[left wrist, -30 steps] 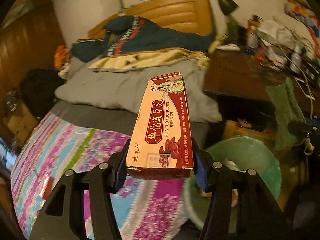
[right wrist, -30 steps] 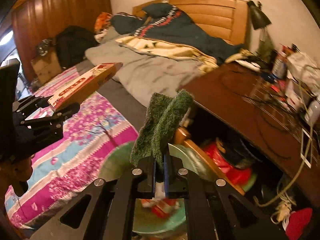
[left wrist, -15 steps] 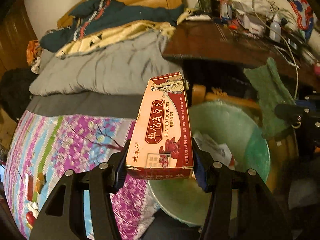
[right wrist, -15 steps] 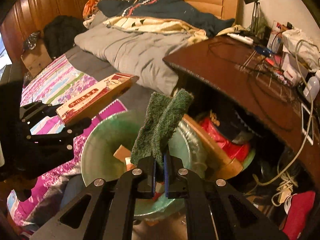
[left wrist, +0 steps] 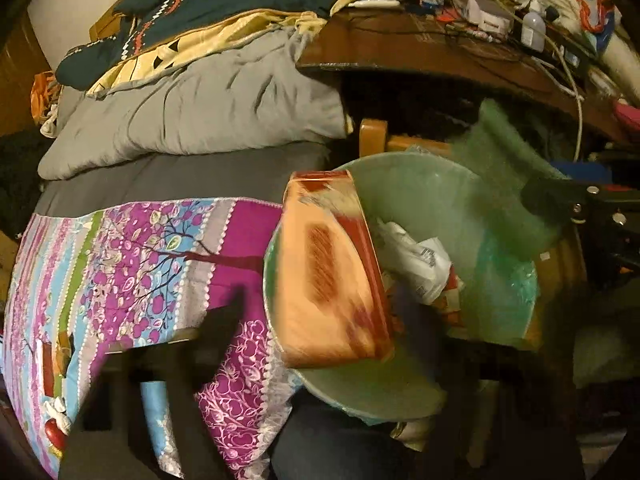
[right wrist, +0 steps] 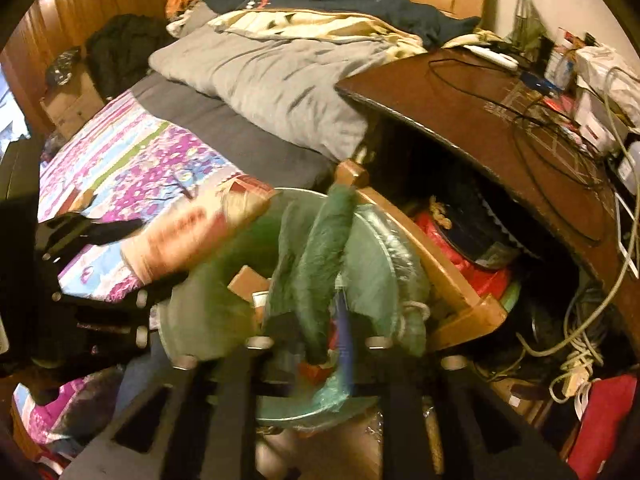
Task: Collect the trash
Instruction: 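Carry the medicine box and green pad over the green bin and open both tools, then move both tools back to the trash on the bed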
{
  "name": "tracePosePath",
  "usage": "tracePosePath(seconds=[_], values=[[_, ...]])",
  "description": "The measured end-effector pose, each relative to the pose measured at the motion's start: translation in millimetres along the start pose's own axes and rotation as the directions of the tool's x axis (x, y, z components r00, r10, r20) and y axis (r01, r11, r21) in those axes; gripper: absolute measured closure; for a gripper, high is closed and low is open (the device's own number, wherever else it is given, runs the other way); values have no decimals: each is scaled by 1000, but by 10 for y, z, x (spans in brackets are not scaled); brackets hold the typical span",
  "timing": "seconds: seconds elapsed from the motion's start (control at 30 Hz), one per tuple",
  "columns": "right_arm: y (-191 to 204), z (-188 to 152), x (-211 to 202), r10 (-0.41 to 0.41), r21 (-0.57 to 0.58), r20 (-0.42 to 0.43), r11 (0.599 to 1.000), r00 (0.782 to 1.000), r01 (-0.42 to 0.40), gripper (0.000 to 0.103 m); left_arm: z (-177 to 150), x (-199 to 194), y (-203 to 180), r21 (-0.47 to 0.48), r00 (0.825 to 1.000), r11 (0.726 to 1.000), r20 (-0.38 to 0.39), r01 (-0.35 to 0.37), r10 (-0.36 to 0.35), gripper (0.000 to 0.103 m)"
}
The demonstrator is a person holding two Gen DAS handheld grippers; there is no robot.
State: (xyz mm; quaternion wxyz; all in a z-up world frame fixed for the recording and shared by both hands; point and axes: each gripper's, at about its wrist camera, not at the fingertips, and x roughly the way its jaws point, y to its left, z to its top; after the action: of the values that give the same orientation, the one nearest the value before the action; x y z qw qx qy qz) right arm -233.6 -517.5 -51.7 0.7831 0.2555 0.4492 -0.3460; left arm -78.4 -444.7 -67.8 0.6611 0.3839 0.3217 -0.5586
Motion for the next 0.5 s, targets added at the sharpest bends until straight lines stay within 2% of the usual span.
tracePosePath(seconds=[0.27, 0.5], values=[[-32, -6, -20, 5, 11, 18, 1000, 1000, -5, 68, 10, -65, 7, 1, 1000, 1000, 25, -11, 11, 21], [47, 27, -41, 10, 4, 29, 1000, 1000, -10, 68, -27, -80, 128, -37, 999, 999, 24, -22, 23, 21]])
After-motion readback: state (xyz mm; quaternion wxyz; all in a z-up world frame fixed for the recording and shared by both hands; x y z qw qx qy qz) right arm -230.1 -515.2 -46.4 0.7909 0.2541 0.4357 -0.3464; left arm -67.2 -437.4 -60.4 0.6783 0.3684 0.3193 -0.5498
